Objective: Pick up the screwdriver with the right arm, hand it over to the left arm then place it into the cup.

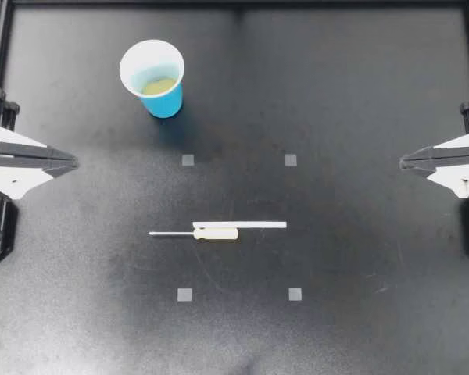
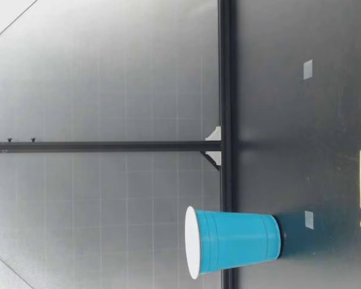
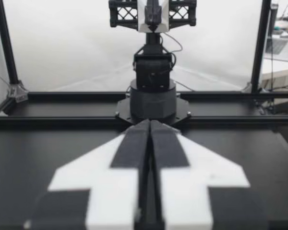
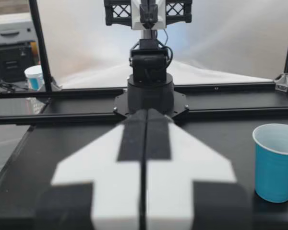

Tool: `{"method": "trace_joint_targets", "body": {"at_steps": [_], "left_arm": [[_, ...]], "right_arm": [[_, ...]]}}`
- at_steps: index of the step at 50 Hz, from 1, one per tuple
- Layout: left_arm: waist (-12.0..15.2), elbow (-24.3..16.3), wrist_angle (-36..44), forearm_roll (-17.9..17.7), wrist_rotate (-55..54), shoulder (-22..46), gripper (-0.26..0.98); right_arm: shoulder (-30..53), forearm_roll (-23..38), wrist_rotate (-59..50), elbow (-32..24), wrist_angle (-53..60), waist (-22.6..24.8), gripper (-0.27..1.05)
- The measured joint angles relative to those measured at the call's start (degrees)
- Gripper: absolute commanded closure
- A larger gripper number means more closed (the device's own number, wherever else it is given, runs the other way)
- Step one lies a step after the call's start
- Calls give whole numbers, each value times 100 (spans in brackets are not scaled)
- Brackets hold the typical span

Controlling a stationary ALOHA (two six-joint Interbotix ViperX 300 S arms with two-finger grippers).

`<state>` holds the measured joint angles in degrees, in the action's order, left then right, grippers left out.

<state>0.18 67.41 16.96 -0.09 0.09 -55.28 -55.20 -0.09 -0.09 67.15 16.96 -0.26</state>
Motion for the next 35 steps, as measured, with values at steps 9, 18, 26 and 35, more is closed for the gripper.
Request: {"method": "trace_joint_targets", "body": {"at_steps": [9, 18, 26, 35], "left_arm": [[88, 62, 9, 0, -70, 0, 62], [88, 62, 26, 0, 18, 0, 62], [88, 62, 70, 0, 18, 0, 62], [97, 62, 79, 0, -18, 0, 62]], "right_arm": [[132, 0, -53, -35, -18, -9, 75], [905, -44, -141, -519, -352, -9, 75], [2171, -97, -193, -1389, -1116, -26, 75], [3542, -105, -211, -2540, -2109, -18, 65]]}}
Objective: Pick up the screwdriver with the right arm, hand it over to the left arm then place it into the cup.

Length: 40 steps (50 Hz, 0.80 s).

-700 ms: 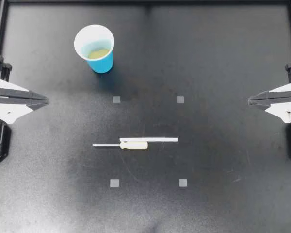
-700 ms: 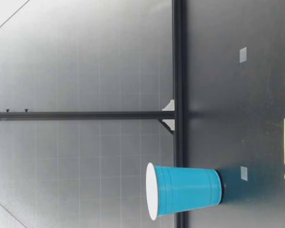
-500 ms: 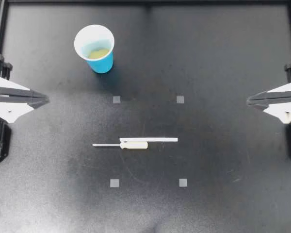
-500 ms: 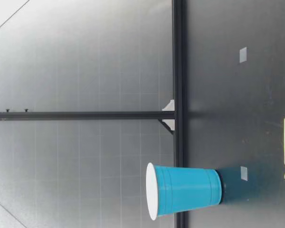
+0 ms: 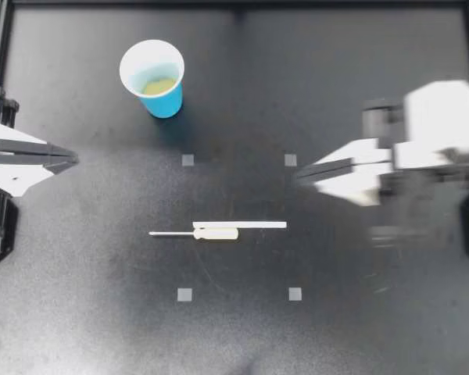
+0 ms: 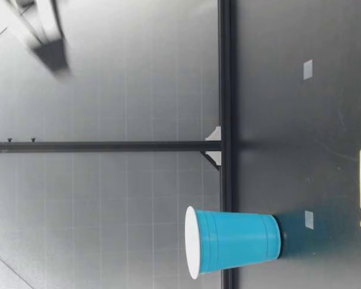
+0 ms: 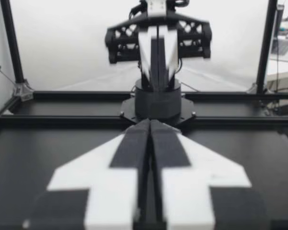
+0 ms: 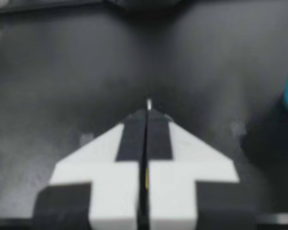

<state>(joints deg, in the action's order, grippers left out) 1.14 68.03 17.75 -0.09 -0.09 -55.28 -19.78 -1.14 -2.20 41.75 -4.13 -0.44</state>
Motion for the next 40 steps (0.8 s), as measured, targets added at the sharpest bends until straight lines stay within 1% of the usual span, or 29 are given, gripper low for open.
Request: {"method": "trace_joint_targets", "body": {"at_steps": [2, 8, 15, 19, 27, 32, 40], "left_arm": [[-9, 0, 0, 0, -18, 0, 62], [0, 26, 0, -9, -35, 0, 62], [0, 35, 0, -9, -35, -9, 62], [0, 44, 0, -9, -26, -18, 62], [0, 70, 0, -9, -35, -18, 62], [-9, 97, 0, -9, -35, -26, 62], [0, 123, 9, -9, -35, -53, 62]], "right_arm": [[387, 0, 0, -352, -272, -9, 62], [1213, 0, 9, -1125, -932, 0, 48], [2136, 35, 35, -1969, -1740, -9, 27], [2637, 97, 44, -2408, -2250, -9, 19], [3375, 185, 70, -3032, -2971, -9, 18], [3735, 211, 79, -3243, -3146, -9, 18], [4061, 211, 62, -3331, -3138, -9, 18]]}}
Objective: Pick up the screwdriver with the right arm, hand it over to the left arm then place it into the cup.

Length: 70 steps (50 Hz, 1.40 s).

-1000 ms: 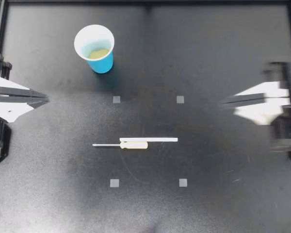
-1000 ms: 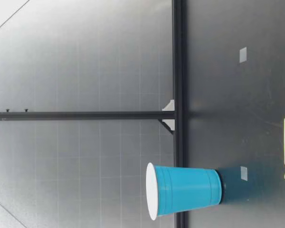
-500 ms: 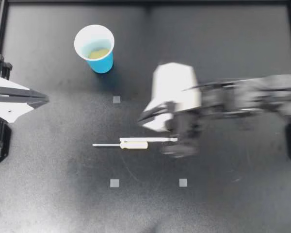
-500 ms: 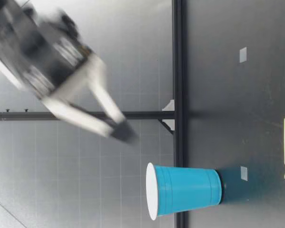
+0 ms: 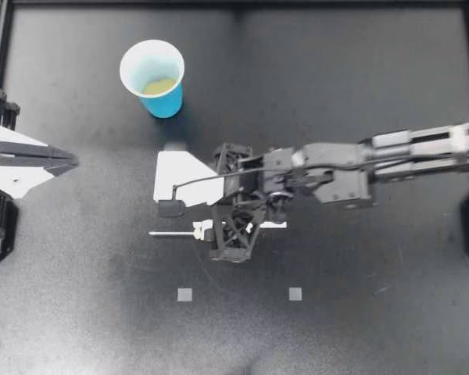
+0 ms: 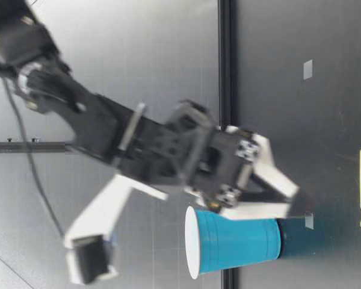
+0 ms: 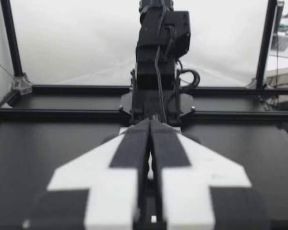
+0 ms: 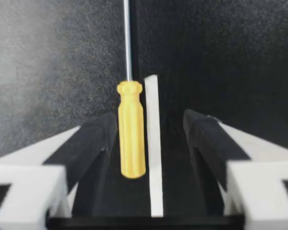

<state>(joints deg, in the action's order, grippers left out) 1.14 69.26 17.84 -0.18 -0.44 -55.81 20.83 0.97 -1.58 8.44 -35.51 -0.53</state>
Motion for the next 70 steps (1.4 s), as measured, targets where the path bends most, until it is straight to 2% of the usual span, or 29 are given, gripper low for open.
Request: {"method": "trace_joint_targets", "body": {"at_steps": [20, 53, 59, 70], "left_arm": [[0, 9, -9, 0, 0, -26, 62], [-9, 9, -9, 0, -18, -26, 62], [0, 9, 0, 0, -18, -26, 62], [0, 9, 105, -26, -79, -26, 60]], "right_arm": [[352, -35, 0, -18, 475, 18, 18], [703, -62, 0, -18, 606, 105, 20], [712, -62, 0, -18, 598, 105, 30], [721, -62, 18, -26, 563, 105, 66]]}}
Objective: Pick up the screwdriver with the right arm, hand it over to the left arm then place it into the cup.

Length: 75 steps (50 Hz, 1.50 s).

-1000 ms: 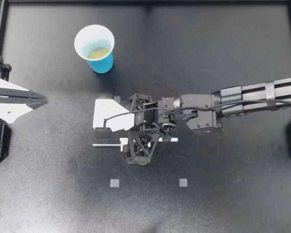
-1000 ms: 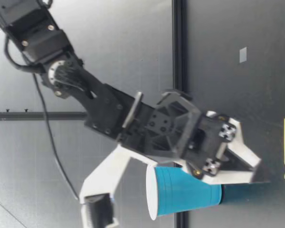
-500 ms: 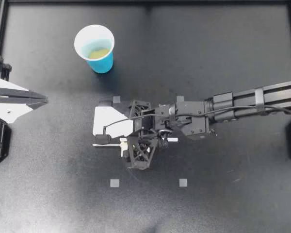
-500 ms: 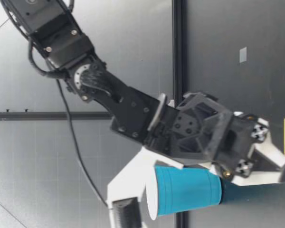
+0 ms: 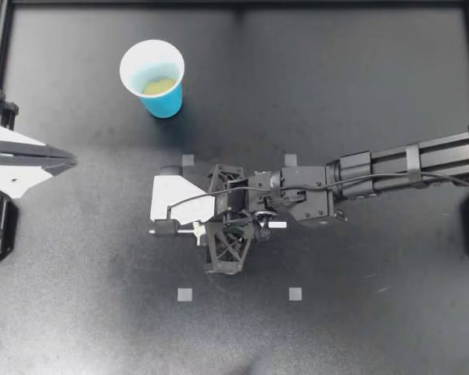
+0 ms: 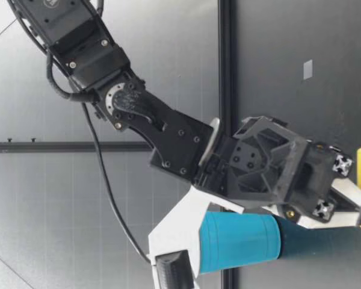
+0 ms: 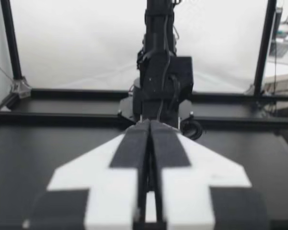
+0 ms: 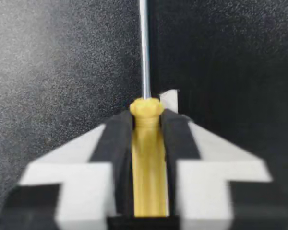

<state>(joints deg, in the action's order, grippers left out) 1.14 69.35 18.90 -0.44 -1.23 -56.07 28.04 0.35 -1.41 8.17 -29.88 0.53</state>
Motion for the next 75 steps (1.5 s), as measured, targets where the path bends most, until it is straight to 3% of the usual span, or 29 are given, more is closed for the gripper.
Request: {"method": "trace_joint_targets", "body": {"at_steps": [7, 13, 19, 26, 34, 43, 51, 75], "left_arm": [[0, 53, 176, -18, 18, 0, 48], [0, 105, 264, -18, 26, 0, 24], [0, 141, 281, -18, 44, 62, 7], [-9, 220, 378, -18, 35, 220, 6], [-9, 343, 1011, -18, 35, 554, 6], [0, 369, 1635, -18, -105, 1037, 6], [0, 343, 1907, -26, -193, 1485, 6], [0, 132, 2215, -79, -202, 1863, 6]], "right_arm": [[-9, 0, 0, 0, 0, 0, 80], [-97, 0, -44, 167, 211, 0, 81], [-536, 0, -114, 729, 967, 0, 81], [-1187, 0, -422, 1591, 2259, 0, 81], [-1767, -9, -659, 2654, 4289, -18, 81], [-2057, -53, -659, 3261, 6434, -53, 81], [-2065, -105, -571, 3182, 7339, -149, 81], [-1494, -18, -281, 1951, 7198, -176, 81]]}}
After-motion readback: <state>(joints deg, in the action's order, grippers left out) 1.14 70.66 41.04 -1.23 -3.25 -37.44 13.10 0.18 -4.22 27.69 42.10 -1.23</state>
